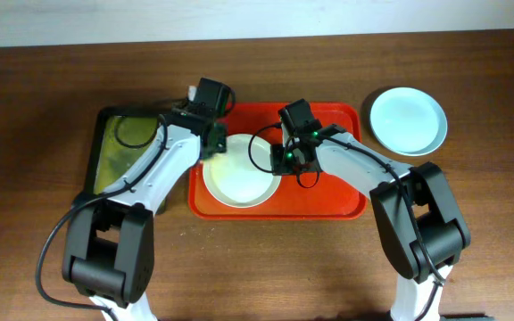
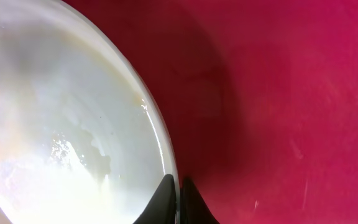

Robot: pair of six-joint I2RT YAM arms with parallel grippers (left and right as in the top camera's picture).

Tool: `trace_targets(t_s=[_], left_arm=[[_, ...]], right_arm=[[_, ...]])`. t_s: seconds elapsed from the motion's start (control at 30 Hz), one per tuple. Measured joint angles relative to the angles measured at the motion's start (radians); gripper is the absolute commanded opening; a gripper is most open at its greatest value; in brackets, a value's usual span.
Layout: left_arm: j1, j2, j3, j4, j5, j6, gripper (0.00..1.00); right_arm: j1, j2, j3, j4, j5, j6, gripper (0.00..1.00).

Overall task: Clean dirty plates on tray and stack at the side
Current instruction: 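Scrub the white plate with the sponge in the left gripper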

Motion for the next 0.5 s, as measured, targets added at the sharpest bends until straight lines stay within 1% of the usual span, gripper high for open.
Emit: trace_targets(t_s=[0.03,0.07,0.13,0.23,0.33,0.43,0.5], left_arm=[[-0.002,0.0,-0.015,-0.005,0.145,0.0,0.0],[-0.007,0.0,-0.034,-0.005,0.233,0.0,0.0],[-0.01,0.0,-0.075,-0.005,0.303,0.0,0.0],[-0.01,0.0,-0.159,0.027,0.341,0.0,0.0],[-0.01,0.0,-0.219,0.106,0.277,0.0,0.0],[-0.022,-0.005,-0.238,0.138,0.1,-0.004,0.0],[-0.034,-0.006,-0.238,0.143,0.02,-0.007,0.0]], right_arm=[[0.0,0.0,0.0,0.0,0.0,0.0,0.04],[0.0,0.0,0.0,0.0,0.0,0.0,0.04],[0.0,0.0,0.0,0.0,0.002,0.0,0.04],[0.0,0.0,0.0,0.0,0.003,0.0,0.04],[0.0,0.0,0.0,0.0,0.003,0.001,0.04],[0.0,0.0,0.0,0.0,0.0,0.0,0.04],[0.005,0.0,0.0,-0.003,-0.011,0.0,0.04]])
